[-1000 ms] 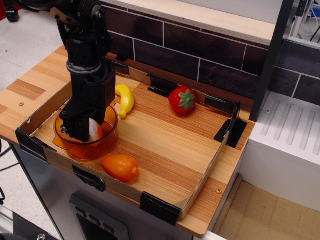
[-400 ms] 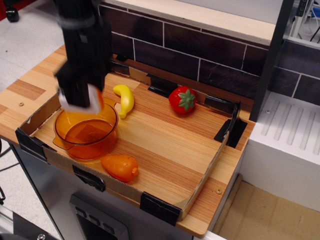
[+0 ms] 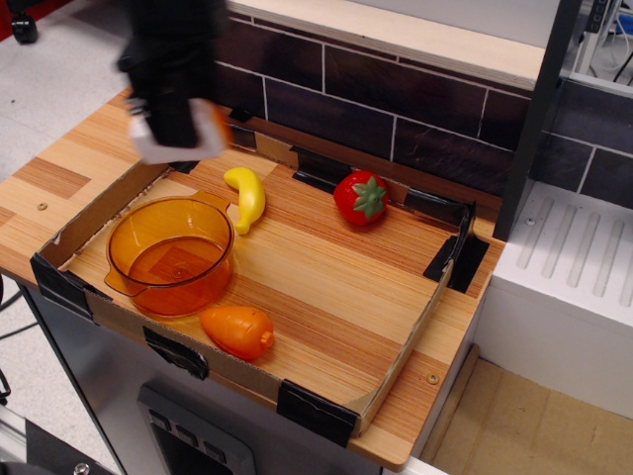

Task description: Take sushi out of pot

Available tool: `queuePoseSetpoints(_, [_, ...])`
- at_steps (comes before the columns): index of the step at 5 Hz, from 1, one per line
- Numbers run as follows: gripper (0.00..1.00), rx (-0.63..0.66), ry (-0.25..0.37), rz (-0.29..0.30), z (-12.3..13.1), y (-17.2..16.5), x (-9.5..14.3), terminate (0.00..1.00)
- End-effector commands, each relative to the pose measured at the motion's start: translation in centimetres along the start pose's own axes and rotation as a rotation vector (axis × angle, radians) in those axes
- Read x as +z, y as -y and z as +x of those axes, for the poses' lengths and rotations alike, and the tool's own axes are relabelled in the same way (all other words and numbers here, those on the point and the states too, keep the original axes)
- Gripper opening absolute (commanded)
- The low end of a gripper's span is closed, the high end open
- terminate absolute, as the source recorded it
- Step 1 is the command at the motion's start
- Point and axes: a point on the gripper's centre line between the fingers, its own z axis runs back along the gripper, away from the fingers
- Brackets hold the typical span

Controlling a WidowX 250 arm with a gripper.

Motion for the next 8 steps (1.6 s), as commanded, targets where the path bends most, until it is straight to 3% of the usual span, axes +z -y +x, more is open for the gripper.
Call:
queuePoseSetpoints(1, [0.0,-0.215,-0.047,-0.052,6.0,-1.9,-2.4,0.0])
queuePoseSetpoints(2, [0.0,-0.234,-0.056,-0.085,7.7,-2.3,-4.5,0.0])
queuePoseSetpoints(3, [0.0,-0.163,-0.031,-0.069,9.7,-2.9,-8.1,0.0])
queuePoseSetpoints(5, [0.0,0.011,-0.028,0.001,11.0,-3.4,-10.9,0.0])
queuePoseSetpoints(7, [0.0,0.026,-0.049,0.016,11.3,-3.4,-12.2,0.0])
queuePoseSetpoints(8, [1.0,0.017,-0.061,-0.005,11.3,-3.3,-11.8,0.0])
